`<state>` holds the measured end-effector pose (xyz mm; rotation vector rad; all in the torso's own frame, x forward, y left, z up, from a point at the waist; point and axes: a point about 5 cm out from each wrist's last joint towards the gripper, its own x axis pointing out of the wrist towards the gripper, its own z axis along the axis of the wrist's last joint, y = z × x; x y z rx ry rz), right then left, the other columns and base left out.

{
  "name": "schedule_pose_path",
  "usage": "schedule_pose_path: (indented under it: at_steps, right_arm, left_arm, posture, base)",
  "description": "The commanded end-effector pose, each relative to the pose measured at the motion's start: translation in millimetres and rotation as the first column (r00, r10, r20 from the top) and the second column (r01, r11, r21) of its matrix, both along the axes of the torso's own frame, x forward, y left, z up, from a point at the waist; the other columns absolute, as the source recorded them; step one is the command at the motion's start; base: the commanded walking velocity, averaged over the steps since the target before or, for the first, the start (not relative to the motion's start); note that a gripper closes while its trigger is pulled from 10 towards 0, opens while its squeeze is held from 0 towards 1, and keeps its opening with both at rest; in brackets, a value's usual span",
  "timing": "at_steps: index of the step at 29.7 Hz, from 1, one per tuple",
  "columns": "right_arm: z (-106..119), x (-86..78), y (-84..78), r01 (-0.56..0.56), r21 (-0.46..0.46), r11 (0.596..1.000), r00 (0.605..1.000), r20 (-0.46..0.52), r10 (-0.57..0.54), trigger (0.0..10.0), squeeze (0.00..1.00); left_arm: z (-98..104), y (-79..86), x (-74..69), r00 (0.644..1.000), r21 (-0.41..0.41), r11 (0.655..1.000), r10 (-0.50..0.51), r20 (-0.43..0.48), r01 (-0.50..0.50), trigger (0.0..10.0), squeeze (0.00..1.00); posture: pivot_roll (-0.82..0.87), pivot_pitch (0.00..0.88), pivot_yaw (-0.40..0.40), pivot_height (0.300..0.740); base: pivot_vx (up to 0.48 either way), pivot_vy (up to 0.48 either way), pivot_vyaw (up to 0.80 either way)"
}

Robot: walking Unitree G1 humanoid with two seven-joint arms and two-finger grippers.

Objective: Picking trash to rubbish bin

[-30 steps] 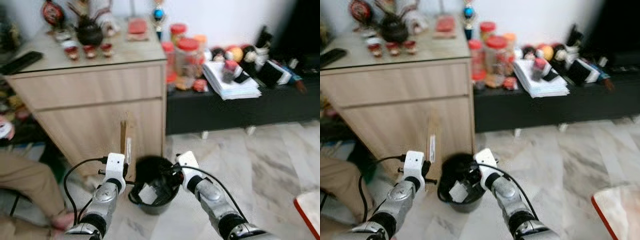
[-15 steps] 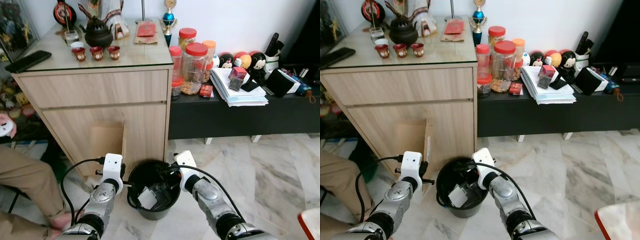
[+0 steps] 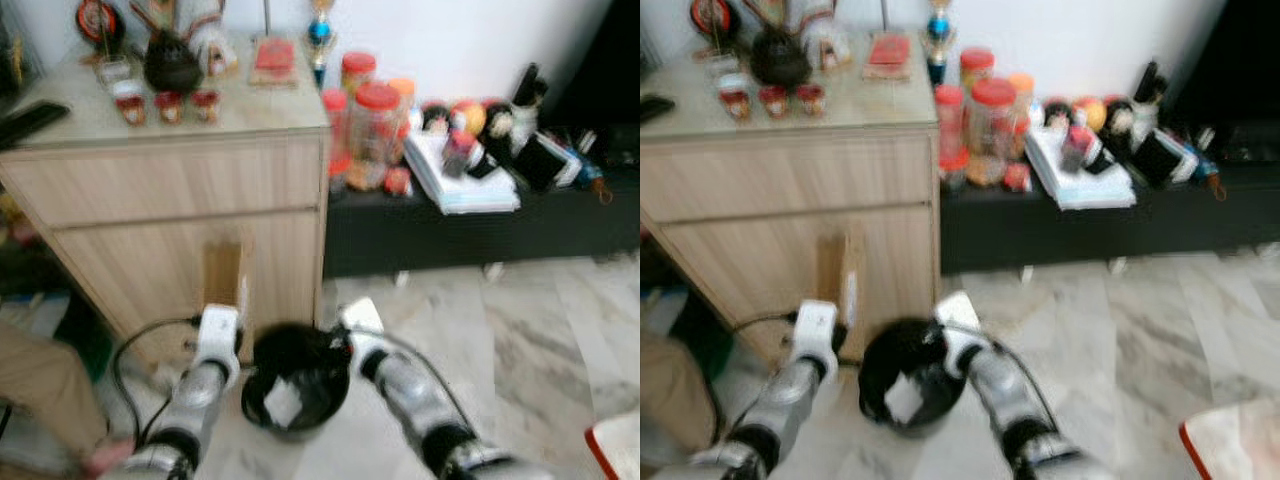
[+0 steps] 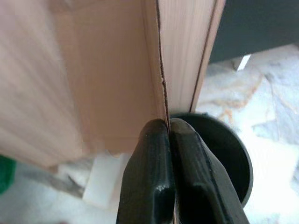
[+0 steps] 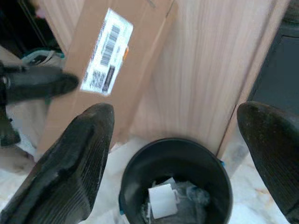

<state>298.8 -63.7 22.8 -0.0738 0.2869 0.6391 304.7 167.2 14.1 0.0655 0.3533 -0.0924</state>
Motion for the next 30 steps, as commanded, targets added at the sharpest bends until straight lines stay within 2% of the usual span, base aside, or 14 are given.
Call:
schedule_pose_path:
  at_steps: [1, 21, 27, 30]
  right_arm:
    - [-2.3, -0.3, -6.7, 0.01, -0.016, 1.0, 1.0, -0.006, -0.01, 10.0, 0.0]
    - [-2.9, -1.0, -5.6, 0.001, -0.018, 1.0, 1.0, -0.01, -0.001, 10.0, 0.0]
    - [-2.9, -1.2, -5.2, -0.004, -0.017, 1.0, 1.0, -0.011, 0.004, 10.0, 0.0]
    - [-5.0, -4.6, -0.5, -0.047, -0.012, 0.999, 0.998, -0.029, 0.047, 10.0, 0.0]
  left_arm:
    - [-2.2, -8.5, -1.2, 1.0, -0.022, 0.999, -0.029, -0.012, 0.029, 10.0, 0.0]
    - [-8.2, -20.2, -5.5, 0.992, -0.069, 0.992, -0.109, -0.057, 0.105, 10.0, 0.0]
    - [-10.5, -23.5, -6.8, 0.988, -0.085, 0.988, -0.135, -0.08, 0.128, 10.0, 0.0]
    - [-18.8, -33.7, -14.5, 0.969, -0.117, 0.974, -0.207, -0.132, 0.192, 10.0, 0.0]
  posture:
    - [0.04, 0.068, 0.0, 0.74]
    - [0.04, 0.068, 0.0, 0.74]
    - [0.04, 0.068, -0.001, 0.74]
    - [0.04, 0.069, -0.003, 0.74]
  base:
    - [0.274, 0.0, 0.0]
    - [0.264, 0.0, 0.0]
    - [0.0, 0.0, 0.0]
    - [0.0, 0.0, 0.0]
